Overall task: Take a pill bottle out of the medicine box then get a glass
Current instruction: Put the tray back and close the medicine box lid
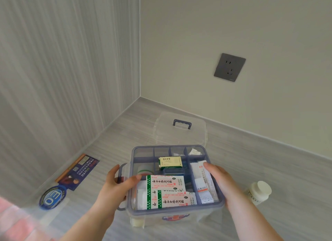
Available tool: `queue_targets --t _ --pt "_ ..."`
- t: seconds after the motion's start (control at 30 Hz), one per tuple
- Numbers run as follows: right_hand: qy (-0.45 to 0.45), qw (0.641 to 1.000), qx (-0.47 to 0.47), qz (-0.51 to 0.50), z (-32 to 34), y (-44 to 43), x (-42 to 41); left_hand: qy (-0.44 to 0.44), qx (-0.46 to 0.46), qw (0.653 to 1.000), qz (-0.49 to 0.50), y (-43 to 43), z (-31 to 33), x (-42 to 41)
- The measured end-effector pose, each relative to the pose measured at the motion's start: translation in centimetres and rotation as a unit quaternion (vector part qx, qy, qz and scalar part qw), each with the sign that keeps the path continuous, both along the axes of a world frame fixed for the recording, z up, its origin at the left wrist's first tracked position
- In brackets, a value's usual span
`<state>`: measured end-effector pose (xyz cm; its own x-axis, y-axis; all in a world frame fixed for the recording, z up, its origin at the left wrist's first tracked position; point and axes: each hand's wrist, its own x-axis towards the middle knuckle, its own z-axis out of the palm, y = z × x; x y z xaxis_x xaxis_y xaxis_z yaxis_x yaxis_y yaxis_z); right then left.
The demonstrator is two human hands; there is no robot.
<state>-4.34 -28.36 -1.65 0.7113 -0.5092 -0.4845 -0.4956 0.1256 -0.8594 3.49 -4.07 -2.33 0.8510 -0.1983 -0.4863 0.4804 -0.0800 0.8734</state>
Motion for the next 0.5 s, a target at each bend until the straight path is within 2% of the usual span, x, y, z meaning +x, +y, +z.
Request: queue_targets --t 0.13,0.33,0.43,0.5 --pt "-0.016 0.999 0.034 -0.012 -0.1 1.0 1.3 -0.035 0.025 0.999 0.021 0.4 0.4 0.8" --pt "-0.030 0.997 0.061 0.027 -0.2 3.0 5.7 -0.071 0.069 0.994 0.047 2.7 0.5 3.8" --pt "-0.062 0.998 0.009 -0.021 -0.4 1.9 8.3 -0.075 0.082 0.993 0.045 3.0 0.5 4.4" --pt "-0.079 0.991 -0.086 -0.071 -0.3 0.3 10.2 -0.074 0.089 0.992 0.053 3.0 0.4 4.5"
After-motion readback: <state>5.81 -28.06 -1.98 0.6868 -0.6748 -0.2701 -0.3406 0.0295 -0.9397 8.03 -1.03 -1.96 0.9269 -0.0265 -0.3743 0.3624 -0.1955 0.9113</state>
